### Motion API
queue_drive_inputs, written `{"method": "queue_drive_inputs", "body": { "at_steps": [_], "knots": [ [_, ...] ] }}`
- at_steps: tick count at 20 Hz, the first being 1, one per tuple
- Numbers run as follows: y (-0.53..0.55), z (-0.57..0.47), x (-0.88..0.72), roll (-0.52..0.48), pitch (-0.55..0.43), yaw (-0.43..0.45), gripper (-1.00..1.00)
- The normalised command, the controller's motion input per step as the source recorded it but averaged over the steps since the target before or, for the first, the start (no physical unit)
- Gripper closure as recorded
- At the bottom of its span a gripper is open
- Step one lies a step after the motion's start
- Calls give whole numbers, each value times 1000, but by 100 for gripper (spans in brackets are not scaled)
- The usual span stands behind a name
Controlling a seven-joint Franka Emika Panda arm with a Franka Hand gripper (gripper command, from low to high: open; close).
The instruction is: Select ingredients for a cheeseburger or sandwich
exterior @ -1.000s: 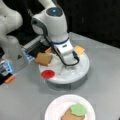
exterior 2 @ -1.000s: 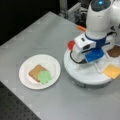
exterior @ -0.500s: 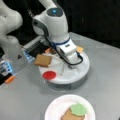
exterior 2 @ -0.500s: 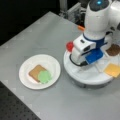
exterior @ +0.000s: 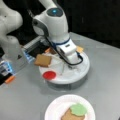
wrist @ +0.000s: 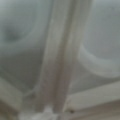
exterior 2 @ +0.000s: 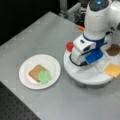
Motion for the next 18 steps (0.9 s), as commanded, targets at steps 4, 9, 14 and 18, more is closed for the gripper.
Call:
{"method": "queue_drive_inputs", "body": {
  "at_steps": [4,9,14,18],
  "knots": [
    [49,183,-37,-54,60,99,-100],
    [66,254,3,-65,85,64,-100],
    [62,126,173,-64,88,26,-100],
    [14,174,210,-80,154,-107,-100]
  ]
}}
